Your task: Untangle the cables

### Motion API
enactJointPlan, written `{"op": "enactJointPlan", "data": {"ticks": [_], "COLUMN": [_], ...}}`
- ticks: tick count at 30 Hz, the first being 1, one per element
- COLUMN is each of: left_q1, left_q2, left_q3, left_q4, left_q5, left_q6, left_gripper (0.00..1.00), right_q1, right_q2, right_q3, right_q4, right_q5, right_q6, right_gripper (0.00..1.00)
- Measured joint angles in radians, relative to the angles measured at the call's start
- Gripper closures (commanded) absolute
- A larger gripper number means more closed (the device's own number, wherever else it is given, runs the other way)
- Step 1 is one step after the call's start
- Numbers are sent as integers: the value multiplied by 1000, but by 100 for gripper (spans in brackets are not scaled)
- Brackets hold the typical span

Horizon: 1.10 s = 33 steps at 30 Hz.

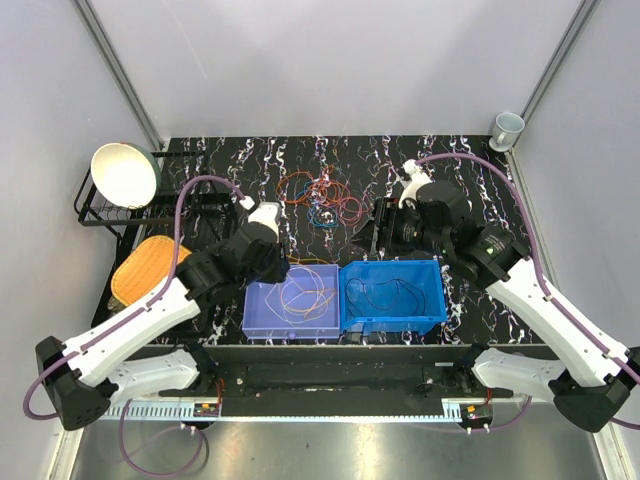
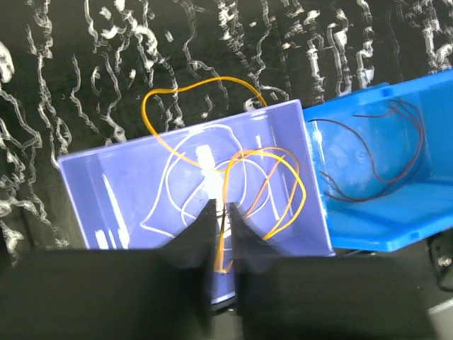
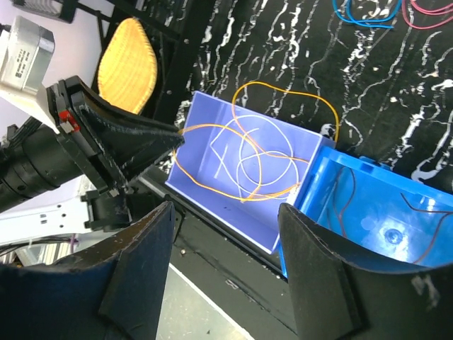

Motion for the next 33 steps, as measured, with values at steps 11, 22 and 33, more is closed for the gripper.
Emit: {"op": "enactJointPlan", "data": {"ticks": [11, 22, 33], "left_q1": [2, 89, 141], "left_q2": [66, 123, 279], "left_q3": [4, -27, -97], "left_q4": [-96, 54, 223], "left_q5": [-93, -65, 18], "left_q6": [-58, -88, -92], "left_gripper": [12, 34, 44], "right_q1": [0, 0, 0], "right_q2": [-5, -32, -34], "right_q3": [-10, -38, -52], "right_q4": [-7, -7, -8], "right_q5": [15, 21, 38], "right_q6": [-8, -9, -27], "right_gripper": [33, 34, 34]}}
